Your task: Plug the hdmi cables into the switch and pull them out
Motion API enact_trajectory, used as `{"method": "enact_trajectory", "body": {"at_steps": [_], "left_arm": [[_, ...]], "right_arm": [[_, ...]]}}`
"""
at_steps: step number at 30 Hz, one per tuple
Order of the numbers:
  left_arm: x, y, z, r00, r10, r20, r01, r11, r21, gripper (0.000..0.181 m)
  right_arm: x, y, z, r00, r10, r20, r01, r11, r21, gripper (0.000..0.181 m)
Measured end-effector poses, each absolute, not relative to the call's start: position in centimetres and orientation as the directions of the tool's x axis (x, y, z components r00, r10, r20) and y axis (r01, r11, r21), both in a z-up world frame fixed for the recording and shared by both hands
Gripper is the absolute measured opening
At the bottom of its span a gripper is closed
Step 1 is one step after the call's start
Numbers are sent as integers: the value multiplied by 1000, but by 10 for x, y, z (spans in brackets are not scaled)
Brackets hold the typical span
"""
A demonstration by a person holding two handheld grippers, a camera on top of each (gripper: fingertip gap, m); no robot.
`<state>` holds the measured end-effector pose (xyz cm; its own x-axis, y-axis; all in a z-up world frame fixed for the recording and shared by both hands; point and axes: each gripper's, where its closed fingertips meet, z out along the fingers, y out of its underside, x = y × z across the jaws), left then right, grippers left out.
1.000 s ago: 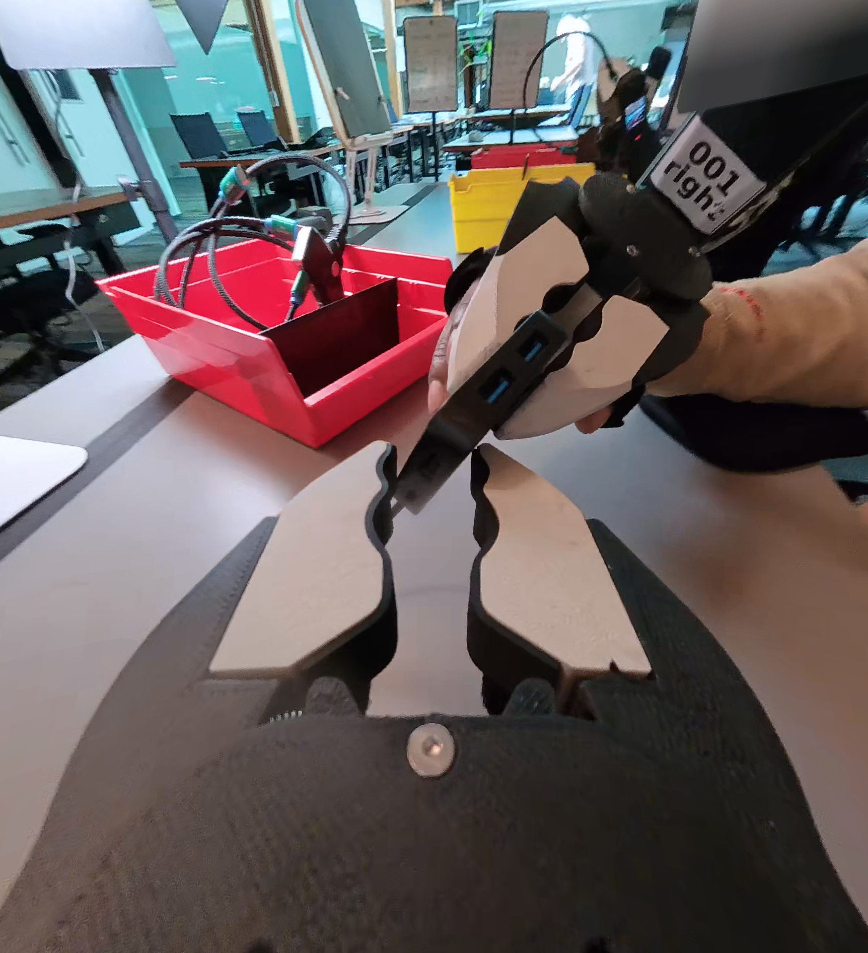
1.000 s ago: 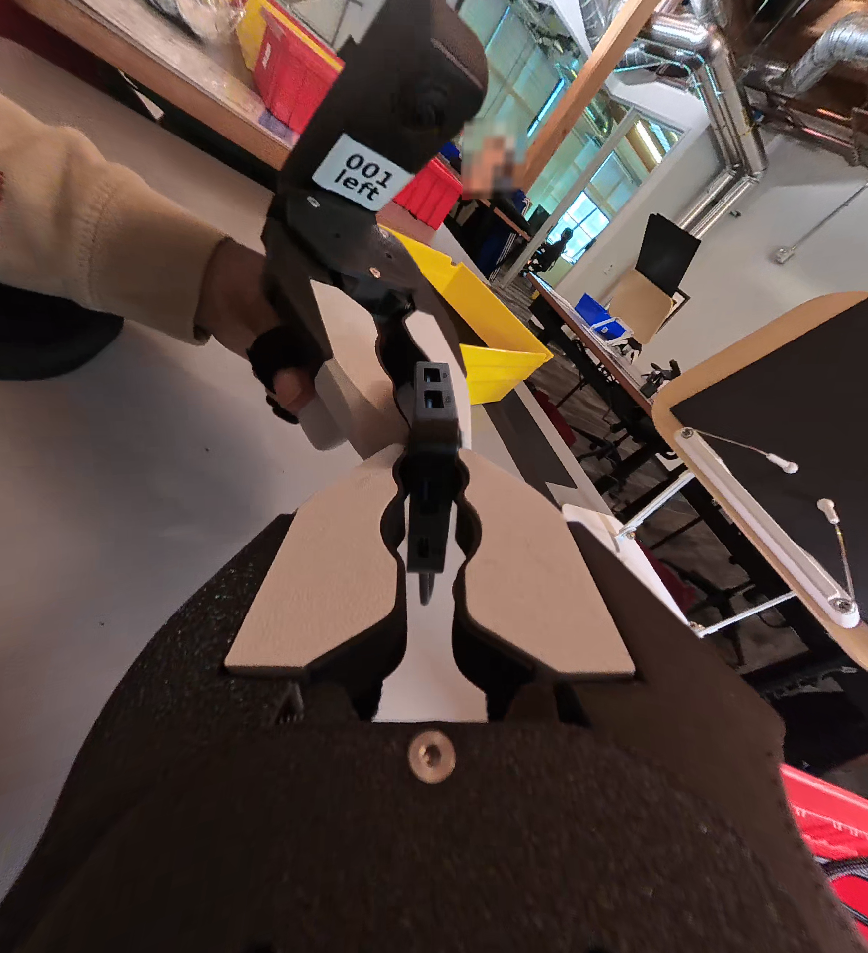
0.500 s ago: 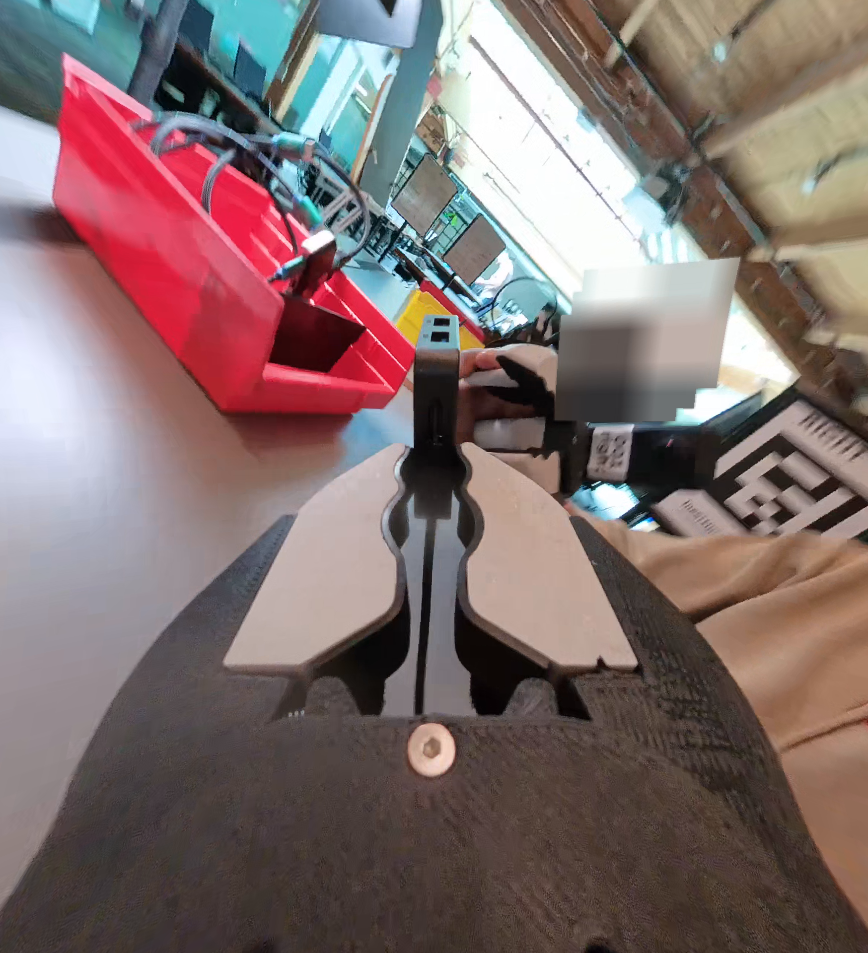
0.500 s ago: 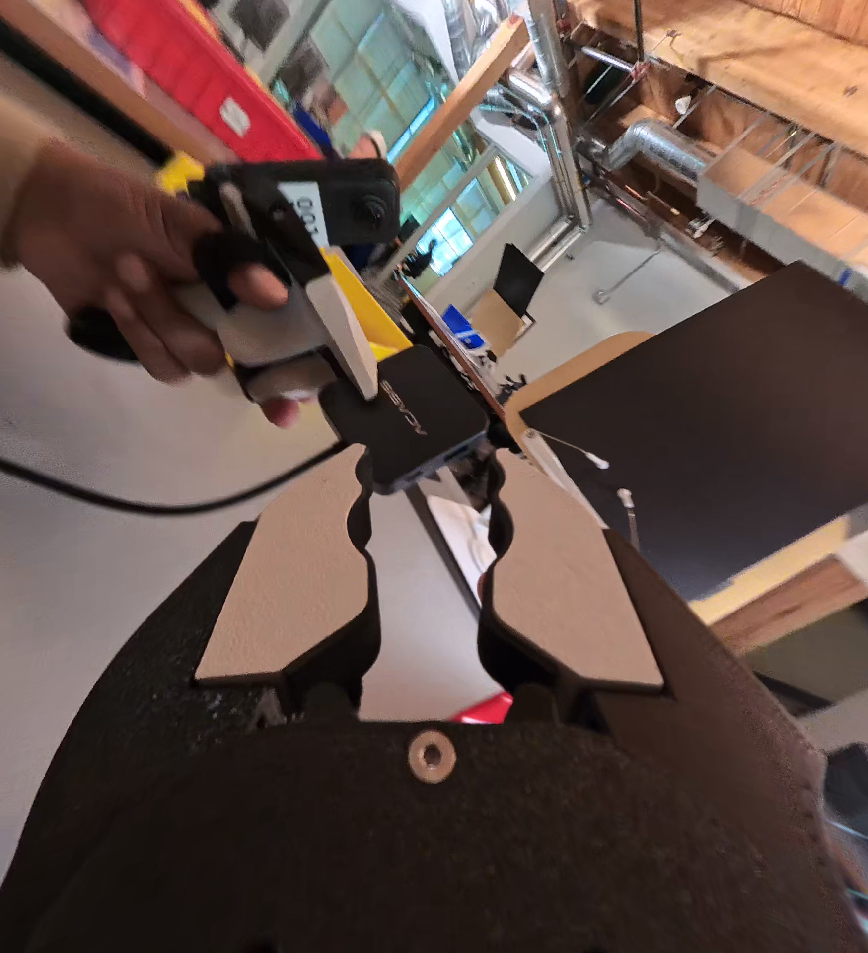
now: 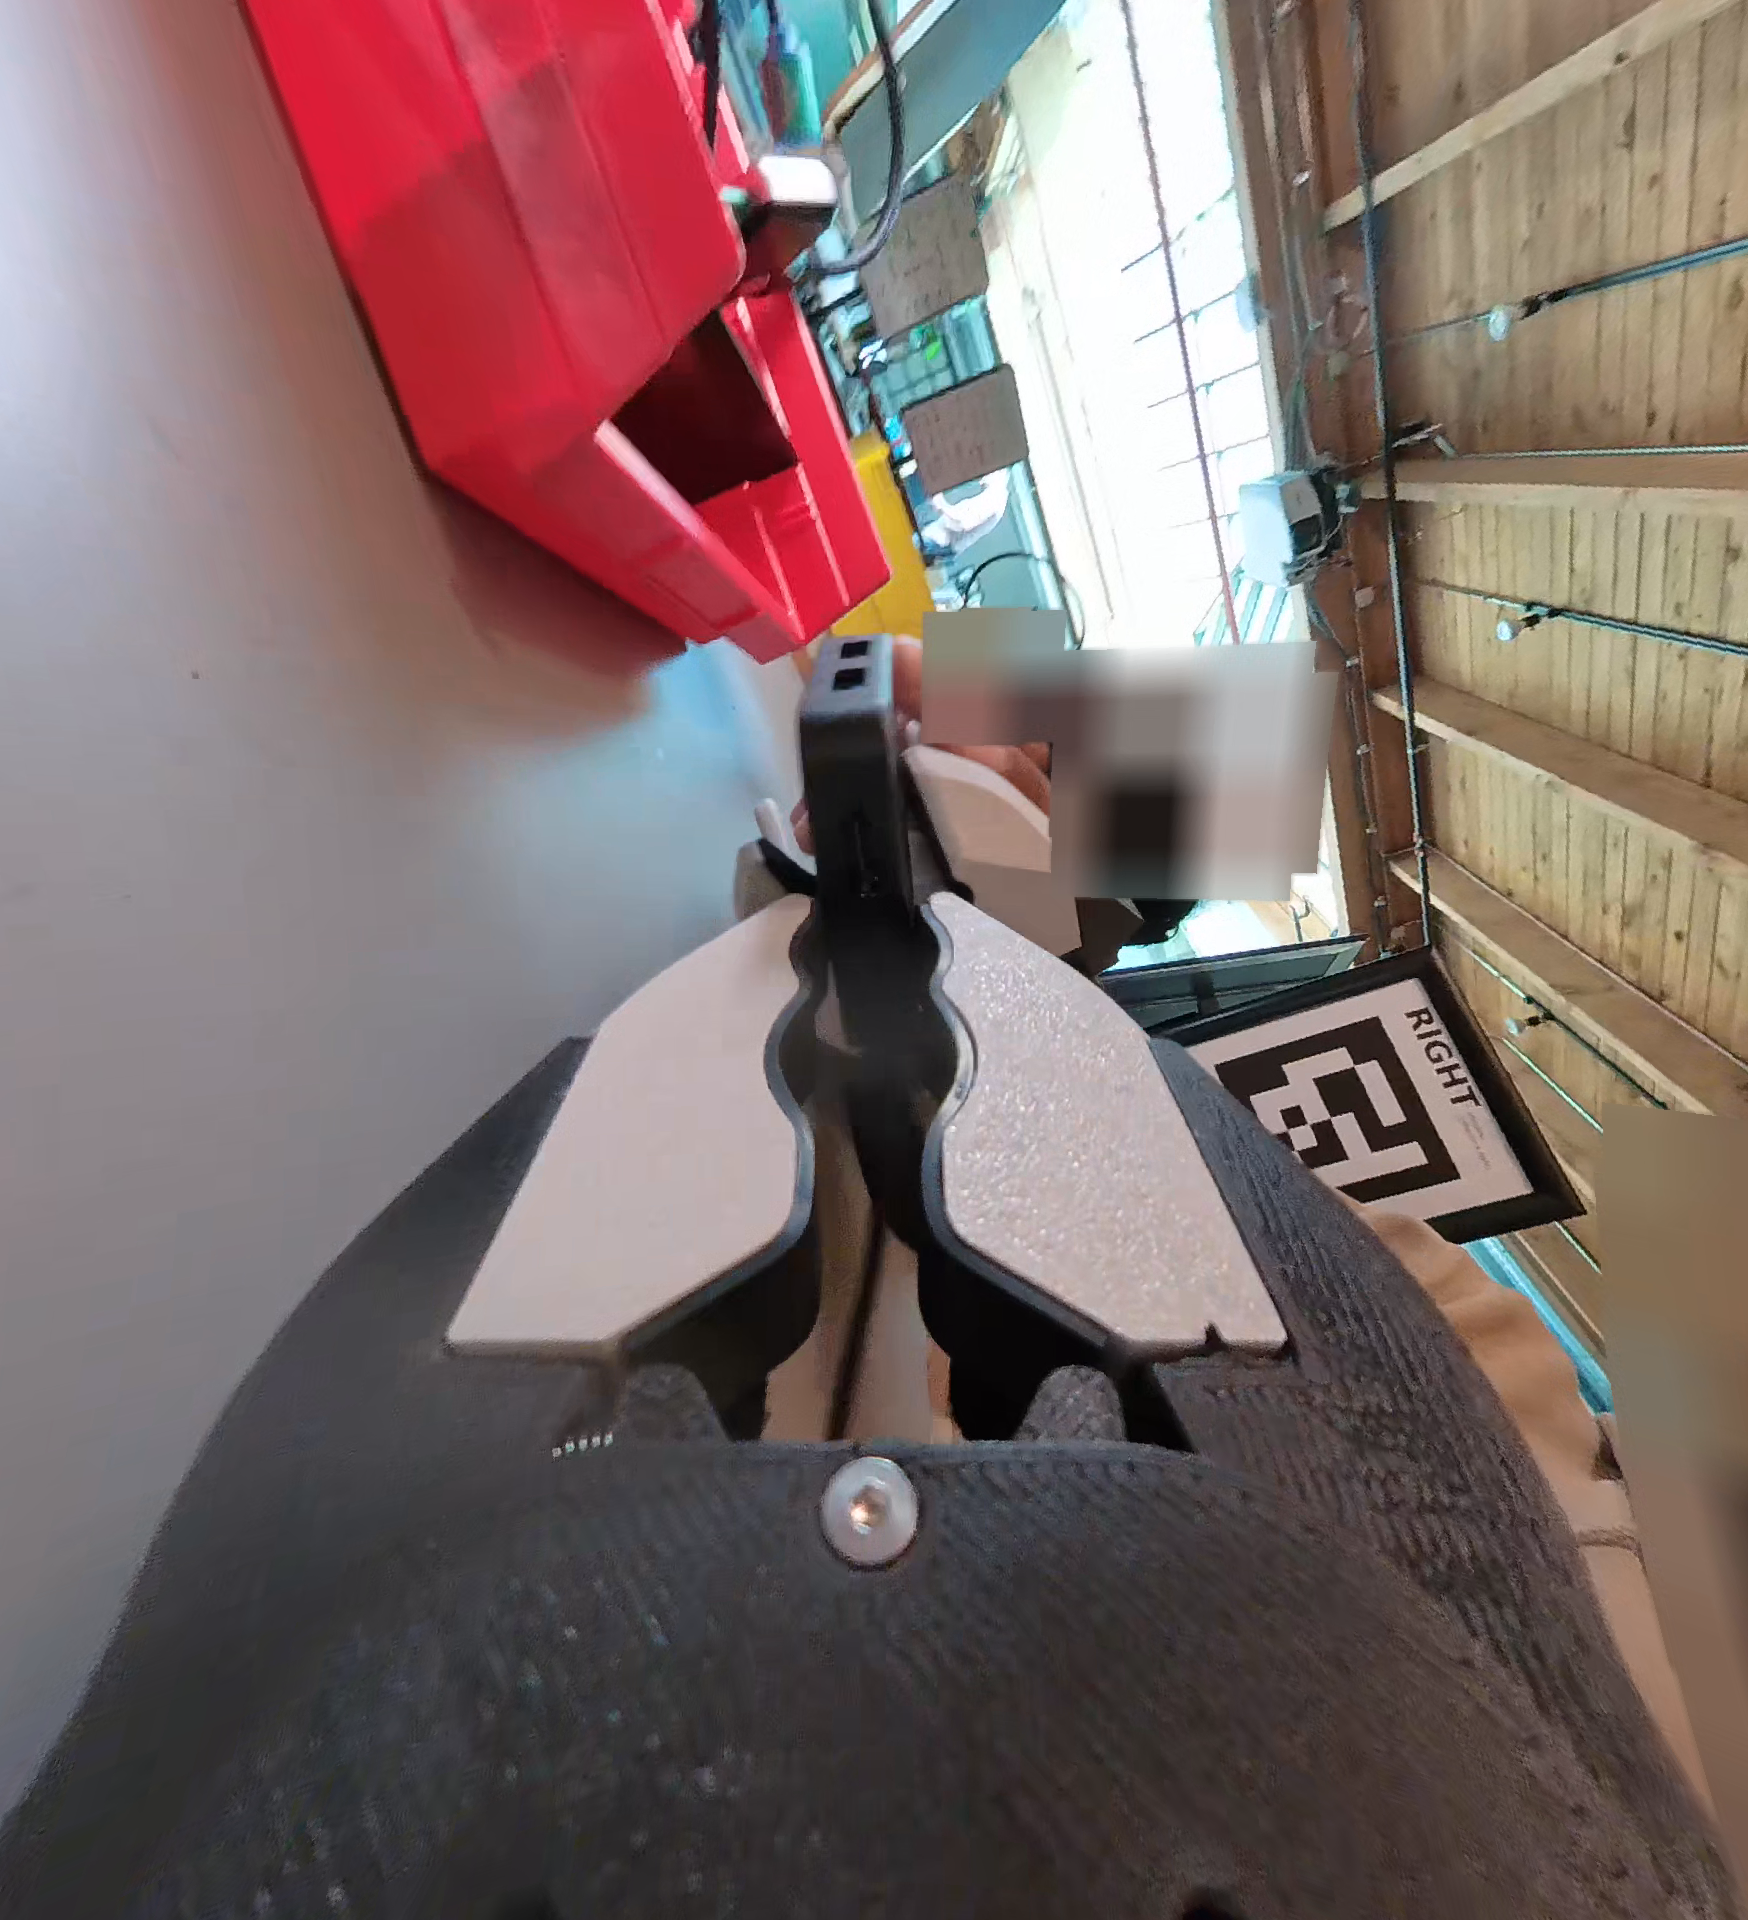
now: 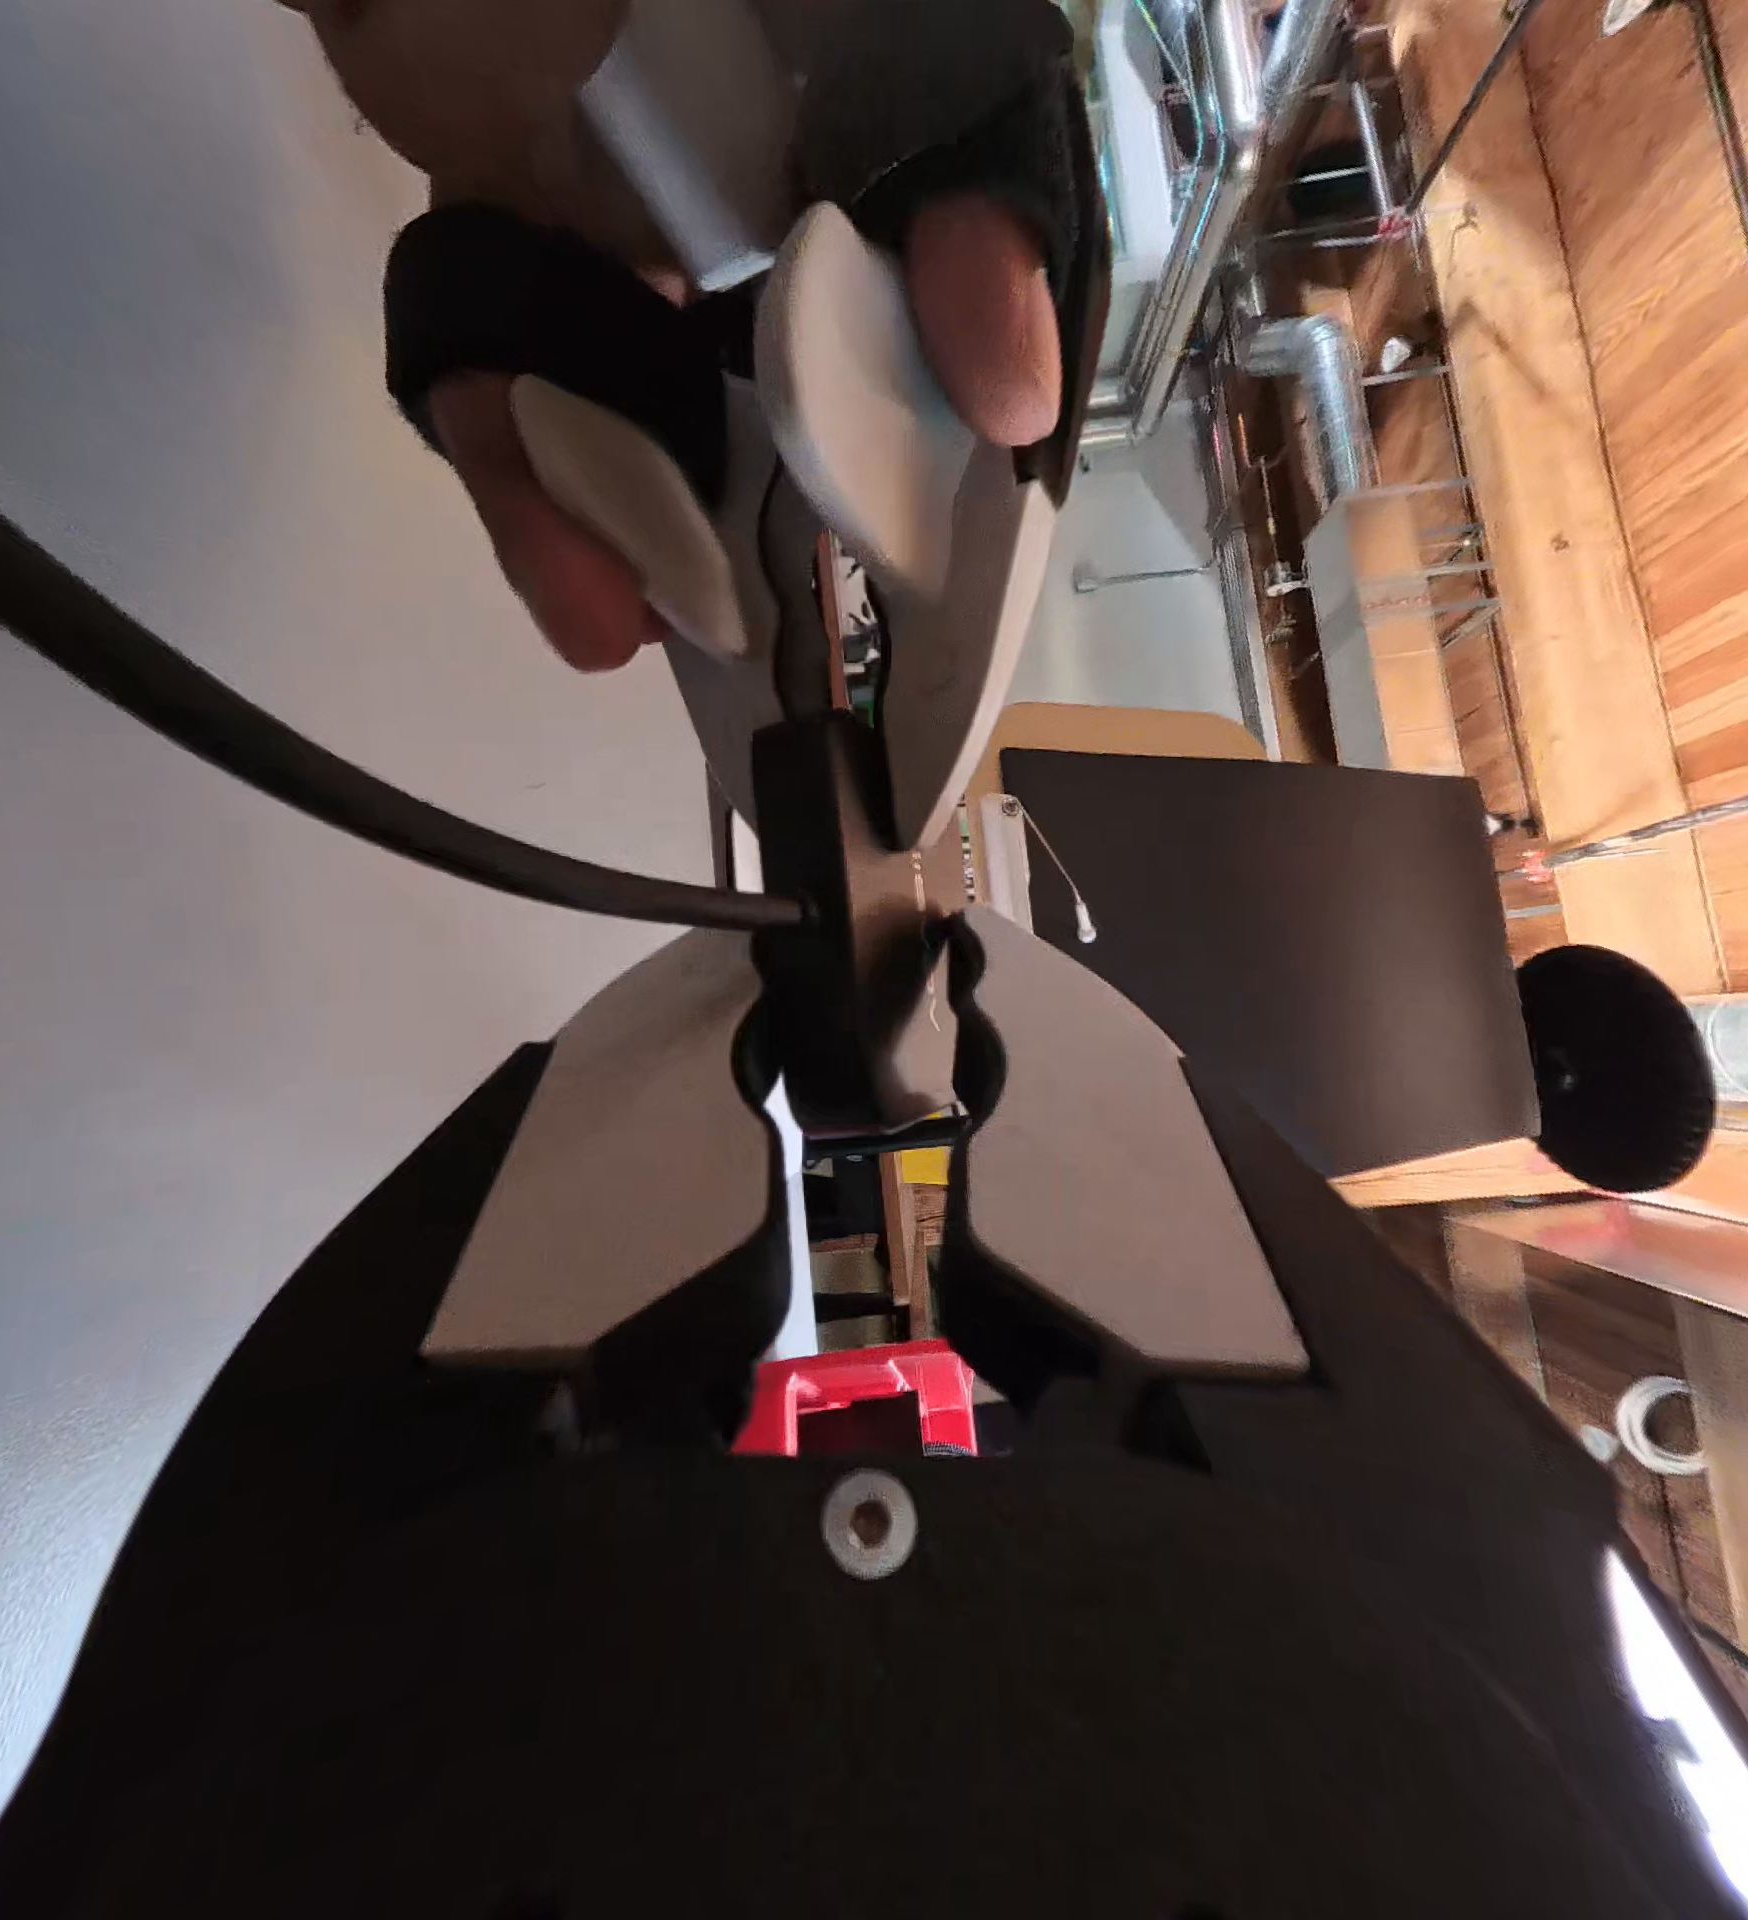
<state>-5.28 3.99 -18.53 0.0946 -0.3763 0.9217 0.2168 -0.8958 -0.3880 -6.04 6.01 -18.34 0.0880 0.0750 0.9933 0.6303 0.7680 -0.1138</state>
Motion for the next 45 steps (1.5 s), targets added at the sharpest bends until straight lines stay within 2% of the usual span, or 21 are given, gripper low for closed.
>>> {"method": "enact_trajectory", "body": {"at_steps": [3,5,8,11,14,16,19,30,36,40,45], "left_arm": [[-56,41,-164,78,-517,852,251,-817,-519,30],[-67,44,-149,124,-624,772,281,-724,-630,35],[-80,46,-148,270,-745,610,216,-570,-792,35],[-75,40,-173,382,-833,399,-13,-437,-899,39],[-56,26,-181,341,-891,301,-112,-356,-928,42],[-47,19,-177,308,-911,275,-109,-321,-941,35],[-44,14,-169,300,-931,210,-102,-250,-963,18],[-51,-1,-113,218,-967,130,167,-94,-981,15],[-52,-4,-106,196,-971,138,219,-94,-971,15],[-50,-9,-120,153,-977,148,128,-129,-983,15],[-43,-11,-153,168,-982,86,-85,-101,-991,14]], "right_arm": [[-54,61,-172,173,233,957,592,752,-290,14],[-46,64,-167,251,440,862,518,692,-503,13],[-40,55,-172,231,817,528,319,449,-835,13],[-36,46,-165,147,963,225,161,201,-966,13],[-36,32,-163,12,999,31,104,30,-994,13],[-38,23,-165,-50,999,-21,108,-16,-994,13],[-41,14,-166,-89,996,-11,124,1,-992,13],[-49,2,-126,-50,998,-42,-49,-45,-998,22],[-49,-1,-112,-51,996,-68,-109,-73,-991,15],[-47,-6,-114,-95,993,-70,-53,-75,-996,13],[-42,-8,-137,-134,990,-45,132,-27,-991,13]]}}
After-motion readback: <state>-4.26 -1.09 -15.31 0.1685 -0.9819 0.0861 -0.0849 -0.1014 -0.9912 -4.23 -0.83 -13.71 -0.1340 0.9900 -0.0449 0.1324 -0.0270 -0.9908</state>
